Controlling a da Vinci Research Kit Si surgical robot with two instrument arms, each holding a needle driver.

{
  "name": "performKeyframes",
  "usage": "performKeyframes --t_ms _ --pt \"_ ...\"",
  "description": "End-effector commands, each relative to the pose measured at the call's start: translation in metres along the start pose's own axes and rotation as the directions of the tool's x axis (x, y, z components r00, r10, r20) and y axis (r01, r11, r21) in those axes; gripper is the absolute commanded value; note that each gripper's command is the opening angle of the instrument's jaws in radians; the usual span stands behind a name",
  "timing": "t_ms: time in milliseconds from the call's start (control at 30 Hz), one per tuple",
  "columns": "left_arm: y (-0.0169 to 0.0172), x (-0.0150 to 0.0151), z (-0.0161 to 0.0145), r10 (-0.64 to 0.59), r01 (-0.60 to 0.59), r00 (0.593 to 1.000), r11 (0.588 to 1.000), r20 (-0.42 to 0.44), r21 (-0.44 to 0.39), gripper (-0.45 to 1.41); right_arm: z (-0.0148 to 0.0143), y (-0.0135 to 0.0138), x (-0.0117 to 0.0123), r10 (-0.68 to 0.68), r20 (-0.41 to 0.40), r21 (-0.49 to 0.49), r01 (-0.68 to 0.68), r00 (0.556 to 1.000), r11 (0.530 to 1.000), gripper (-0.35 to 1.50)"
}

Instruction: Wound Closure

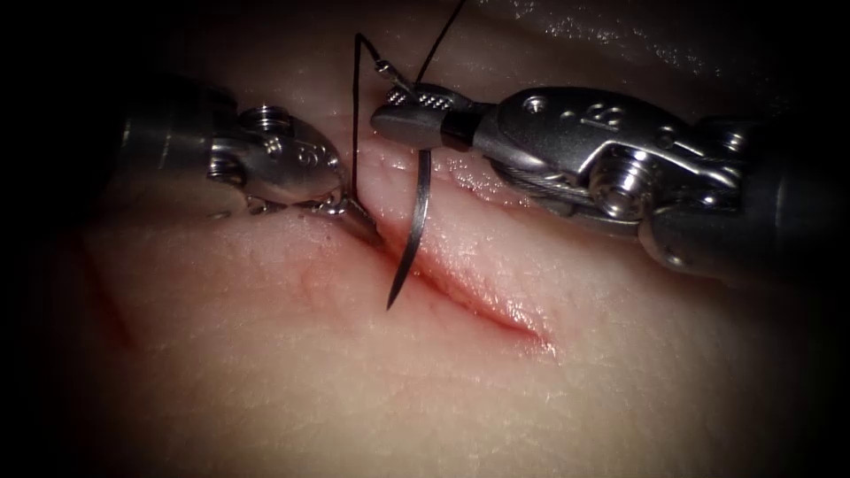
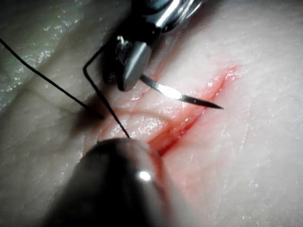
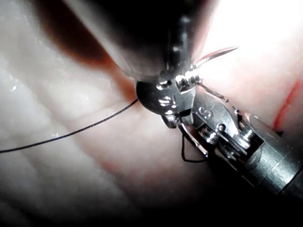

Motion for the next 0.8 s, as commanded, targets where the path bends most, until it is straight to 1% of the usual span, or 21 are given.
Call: performKeyframes --t_ms 33,133,233,267,333,367,433,467,533,633,667,800 --pt "-0.0004 0.0001 0.0009 0.001 -0.001 1.000 1.000 0.018 0.006 -0.13 0.0010 0.0000 -0.0002 -0.020 -0.003 -0.001 0.020 1.000 1.000 -0.35" --pt "-0.0008 -0.0003 0.0011 -0.002 0.000 0.998 1.000 0.067 0.020 -0.15 0.0013 0.0000 -0.0007 -0.055 -0.004 -0.004 0.055 0.998 0.998 -0.35" --pt "-0.0011 -0.0005 0.0009 -0.009 0.005 0.993 0.999 0.118 0.032 -0.10 0.0018 0.0000 -0.0011 -0.101 -0.011 -0.022 0.101 0.995 0.995 -0.35" --pt "-0.0011 -0.0005 0.0008 -0.022 0.015 0.988 0.999 0.152 0.041 -0.05 0.0024 0.0001 -0.0013 -0.127 -0.014 -0.038 0.127 0.992 0.991 -0.35" --pt "-0.0010 -0.0005 0.0005 -0.020 0.013 0.985 0.999 0.174 0.046 0.04 0.0032 0.0001 -0.0016 -0.154 -0.019 -0.056 0.153 0.988 0.987 -0.35" --pt "-0.0009 -0.0005 0.0004 -0.022 0.014 0.983 0.999 0.180 0.043 0.05 0.0035 0.0001 -0.0018 -0.167 -0.020 -0.066 0.166 0.986 0.984 -0.35" --pt "-0.0004 -0.0003 -0.0004 -0.017 0.012 0.983 1.000 0.184 0.024 0.22 0.0044 0.0003 -0.0022 -0.201 -0.025 -0.097 0.198 0.979 0.975 -0.35" --pt "-0.0002 -0.0001 -0.0006 -0.018 0.014 0.983 1.000 0.184 0.020 0.20 0.0046 0.0004 -0.0023 -0.208 -0.026 -0.108 0.204 0.978 0.973 -0.35" --pt "0.0004 0.0002 -0.0012 -0.010 0.008 0.983 1.000 0.184 0.011 0.26 0.0050 0.0007 -0.0023 -0.235 -0.031 -0.170 0.227 0.971 0.959 -0.35" --pt "0.0012 0.0004 -0.0014 -0.006 0.005 0.983 1.000 0.184 0.006 0.27 0.0053 0.0011 -0.0022 -0.278 -0.033 -0.192 0.267 0.960 0.944 -0.35" --pt "0.0014 0.0003 -0.0013 -0.006 0.005 0.983 1.000 0.184 0.005 0.34 0.0054 0.0012 -0.0023 -0.285 -0.034 -0.195 0.273 0.958 0.942 -0.35" --pt "0.0018 0.0003 -0.0012 -0.007 0.006 0.983 1.000 0.184 0.006 0.37 0.0062 0.0012 -0.0029 -0.292 -0.036 -0.204 0.279 0.956 0.938 -0.35"
